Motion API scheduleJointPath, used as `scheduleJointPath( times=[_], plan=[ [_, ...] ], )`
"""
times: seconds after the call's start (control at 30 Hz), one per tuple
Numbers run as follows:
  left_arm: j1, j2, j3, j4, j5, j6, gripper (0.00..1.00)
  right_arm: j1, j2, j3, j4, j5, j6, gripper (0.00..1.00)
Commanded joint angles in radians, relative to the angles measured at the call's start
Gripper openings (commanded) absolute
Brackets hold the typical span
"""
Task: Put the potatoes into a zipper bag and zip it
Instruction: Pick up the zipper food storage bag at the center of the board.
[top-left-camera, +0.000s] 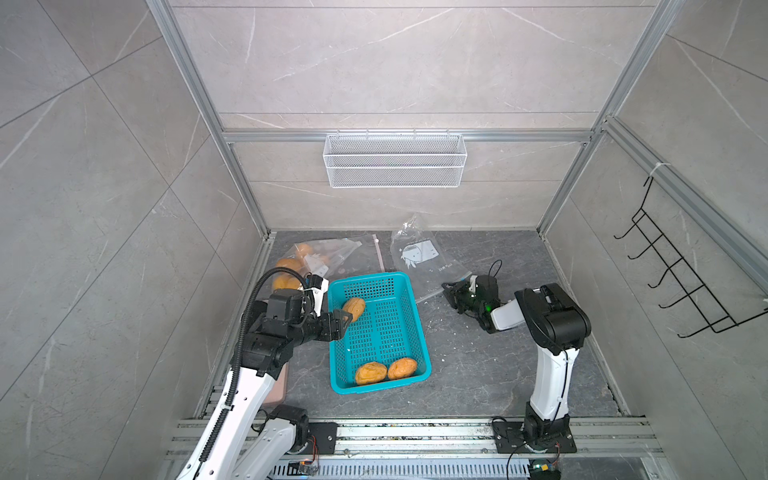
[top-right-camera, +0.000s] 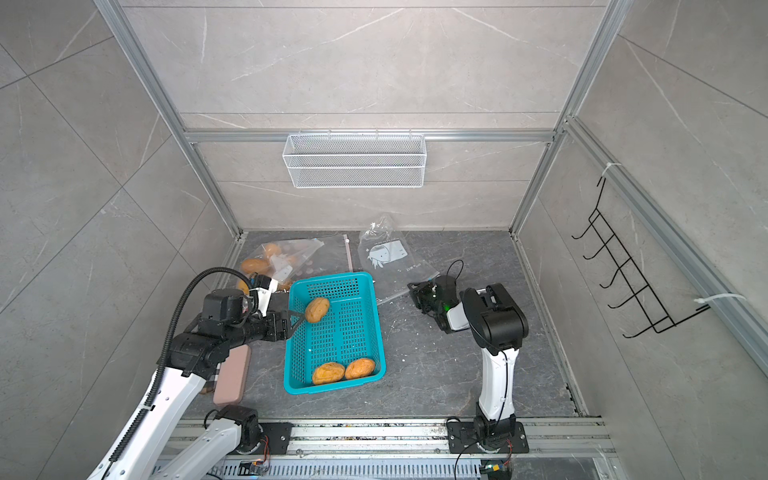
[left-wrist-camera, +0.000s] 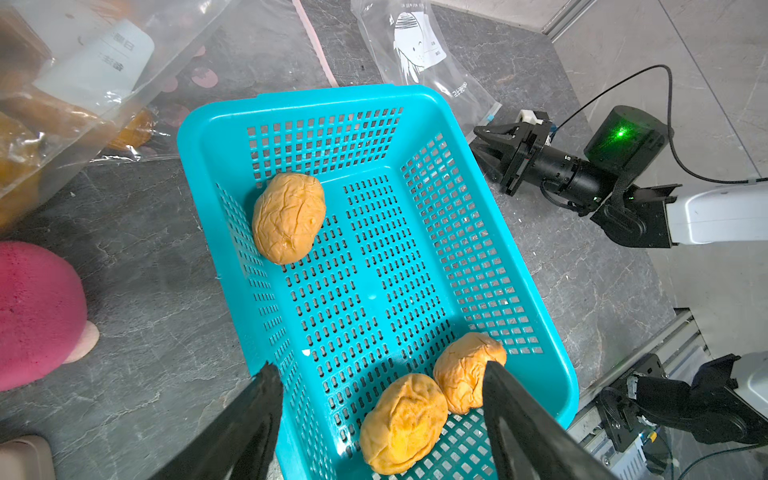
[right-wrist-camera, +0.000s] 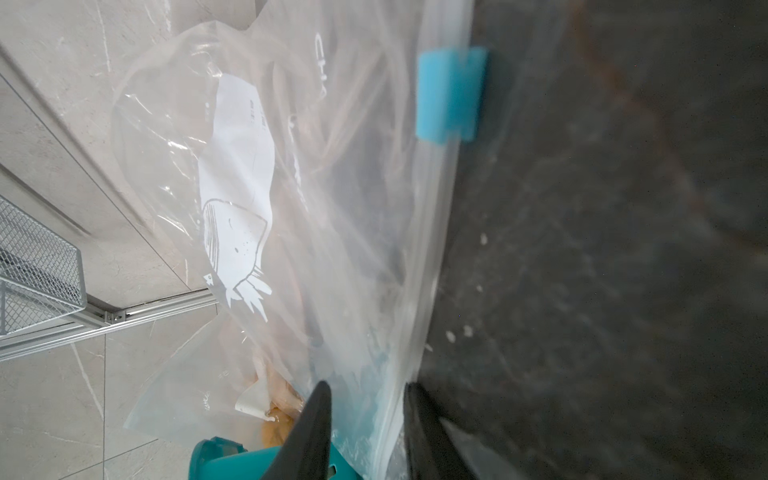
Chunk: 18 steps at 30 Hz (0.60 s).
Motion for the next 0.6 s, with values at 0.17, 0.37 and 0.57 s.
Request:
scheduleJointPath(
  times=[0.17,0.37,0.57],
  plan=[
    [0.0,0.001,-0.002,0.001,0.012,0.024,0.77,0.0,0.046,0.065,0.11,-0.03,0.023,0.32],
    [-0.001,0.003,-0.003,0.001,0.009,0.024,0.77,0.0,0.096,0.114,0.129,-0.033,0.036,0.32],
    [0.0,0.007,-0.002,0.001,0.008,0.024,0.77,0.0,0.152,0.177,0.111,-0.045,0.035,0.32]
  ],
)
